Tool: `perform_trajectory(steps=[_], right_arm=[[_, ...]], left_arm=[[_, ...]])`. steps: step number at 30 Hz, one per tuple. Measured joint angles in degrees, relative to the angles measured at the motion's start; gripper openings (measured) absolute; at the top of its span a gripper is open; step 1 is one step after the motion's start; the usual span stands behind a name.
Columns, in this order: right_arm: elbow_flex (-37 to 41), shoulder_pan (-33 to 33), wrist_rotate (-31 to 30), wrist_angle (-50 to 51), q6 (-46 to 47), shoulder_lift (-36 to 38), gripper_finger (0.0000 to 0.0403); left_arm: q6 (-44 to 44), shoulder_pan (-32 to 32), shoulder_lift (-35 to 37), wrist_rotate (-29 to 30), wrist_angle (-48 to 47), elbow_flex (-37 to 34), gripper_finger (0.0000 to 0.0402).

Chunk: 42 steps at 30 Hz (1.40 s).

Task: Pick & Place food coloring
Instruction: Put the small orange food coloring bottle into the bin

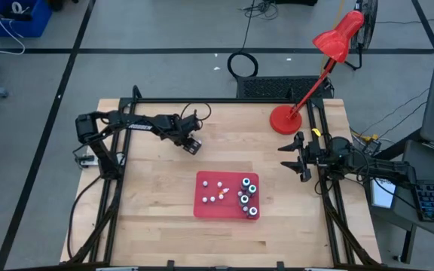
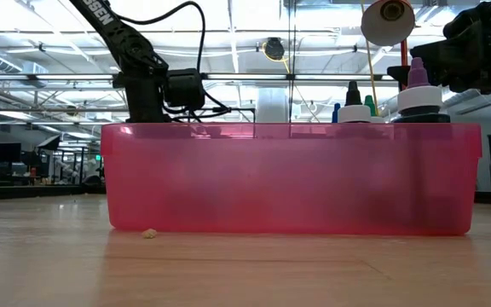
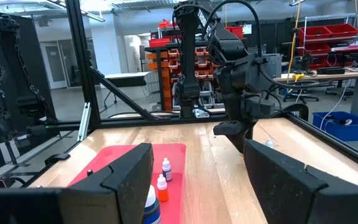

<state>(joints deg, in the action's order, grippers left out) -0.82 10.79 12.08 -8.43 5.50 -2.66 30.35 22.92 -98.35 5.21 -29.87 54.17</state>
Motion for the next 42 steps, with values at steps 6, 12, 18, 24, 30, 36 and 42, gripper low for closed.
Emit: perform_trajectory(steps=[6, 12, 18, 24, 30, 36, 42], right_arm=[[0.0, 0.0, 0.0, 0.0, 0.0, 0.0, 0.0238], [0.0, 0.0, 0.0, 0.0, 0.0, 0.0, 0.0238], [0.0, 0.0, 0.0, 0.0, 0.0, 0.0, 0.0238], [0.0, 0.0, 0.0, 0.1, 0.0, 0.0, 0.0238], [0.0, 0.0, 0.0, 0.0, 0.0, 0.0, 0.0238], [0.0, 0.0, 0.0, -0.3, 0.0, 0.0, 0.0238], [0.0, 0.0, 0.0, 0.1, 0.0, 0.0, 0.0238]], left_arm=[[-0.1, 0.0, 0.0, -0.7, 0.0, 0.0, 0.0126], [-1.9, 0.0, 0.0, -1.6, 0.0, 0.0, 0.0068], [-4.9, -1.2, 2.8, -5.7, -3.9, 0.9, 0.0068], [-8.2, -10.4, 8.9, -6.2, -14.1, 5.1, 0.0068], [-6.8, -27.3, 13.0, -4.3, -12.5, 10.2, 0.0068], [-4.7, -42.0, 9.7, 2.4, -8.9, 21.0, 0.0068], [-6.7, -48.2, -0.1, 6.9, -13.2, 32.4, 0.0068]])
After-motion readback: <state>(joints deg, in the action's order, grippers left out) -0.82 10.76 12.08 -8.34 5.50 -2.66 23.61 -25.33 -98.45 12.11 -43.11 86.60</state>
